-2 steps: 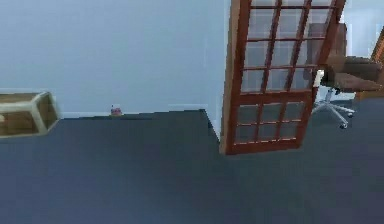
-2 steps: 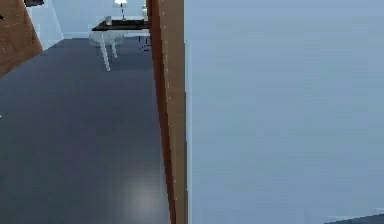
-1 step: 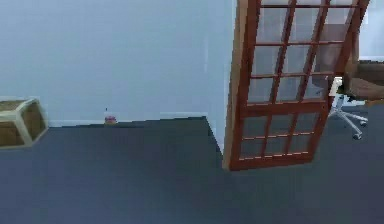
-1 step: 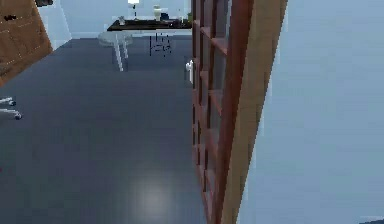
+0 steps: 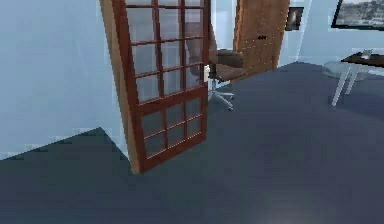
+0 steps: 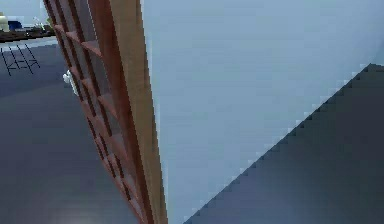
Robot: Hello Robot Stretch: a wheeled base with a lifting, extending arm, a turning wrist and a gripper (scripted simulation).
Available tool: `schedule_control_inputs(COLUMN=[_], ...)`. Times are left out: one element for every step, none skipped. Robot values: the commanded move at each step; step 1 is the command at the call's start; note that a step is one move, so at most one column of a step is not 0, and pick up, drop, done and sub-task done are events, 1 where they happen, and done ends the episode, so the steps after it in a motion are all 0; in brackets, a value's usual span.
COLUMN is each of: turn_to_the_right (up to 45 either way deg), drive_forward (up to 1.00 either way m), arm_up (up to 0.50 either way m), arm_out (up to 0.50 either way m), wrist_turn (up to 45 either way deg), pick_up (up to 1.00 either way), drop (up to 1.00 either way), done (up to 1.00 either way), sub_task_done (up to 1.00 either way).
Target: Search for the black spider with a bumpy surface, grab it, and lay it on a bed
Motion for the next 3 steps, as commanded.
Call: schedule_control_inputs(turn_to_the_right=[3.0,0.0,45.0], drive_forward=[0.0,0.45,0.0], arm_up=[0.0,0.0,0.0], arm_out=[0.0,0.0,0.0], wrist_turn=[0.0,0.0,0.0], pick_up=[0.0,0.0,0.0], drop=[0.0,0.0,0.0], done=[0.0,0.0,0.0], sub_task_done=[0.0,0.0,0.0])
